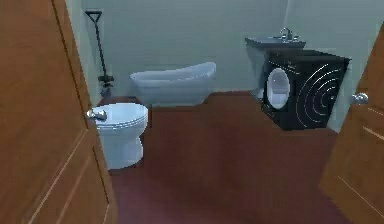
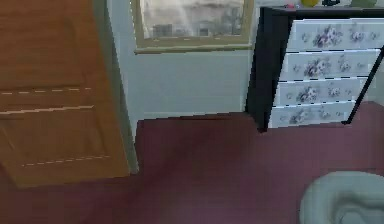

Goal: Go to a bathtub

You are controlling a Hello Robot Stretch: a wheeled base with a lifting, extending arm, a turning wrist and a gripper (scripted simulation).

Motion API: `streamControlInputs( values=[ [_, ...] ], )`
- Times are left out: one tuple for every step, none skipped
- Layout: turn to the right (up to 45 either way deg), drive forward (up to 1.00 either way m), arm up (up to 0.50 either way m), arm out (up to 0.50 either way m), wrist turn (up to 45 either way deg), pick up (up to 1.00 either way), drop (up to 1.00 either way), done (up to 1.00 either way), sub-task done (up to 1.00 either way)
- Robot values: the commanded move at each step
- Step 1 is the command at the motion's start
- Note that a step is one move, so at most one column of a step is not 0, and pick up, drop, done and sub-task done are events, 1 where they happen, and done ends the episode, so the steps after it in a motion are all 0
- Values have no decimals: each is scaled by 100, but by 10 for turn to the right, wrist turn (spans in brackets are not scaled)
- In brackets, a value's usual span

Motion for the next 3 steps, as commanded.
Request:
streamControlInputs(
  values=[
    [0,100,0,0,0,0,0,0,0],
    [-60,0,0,0,0,0,0,0,0],
    [0,55,0,0,0,0,0,0,0]
  ],
)
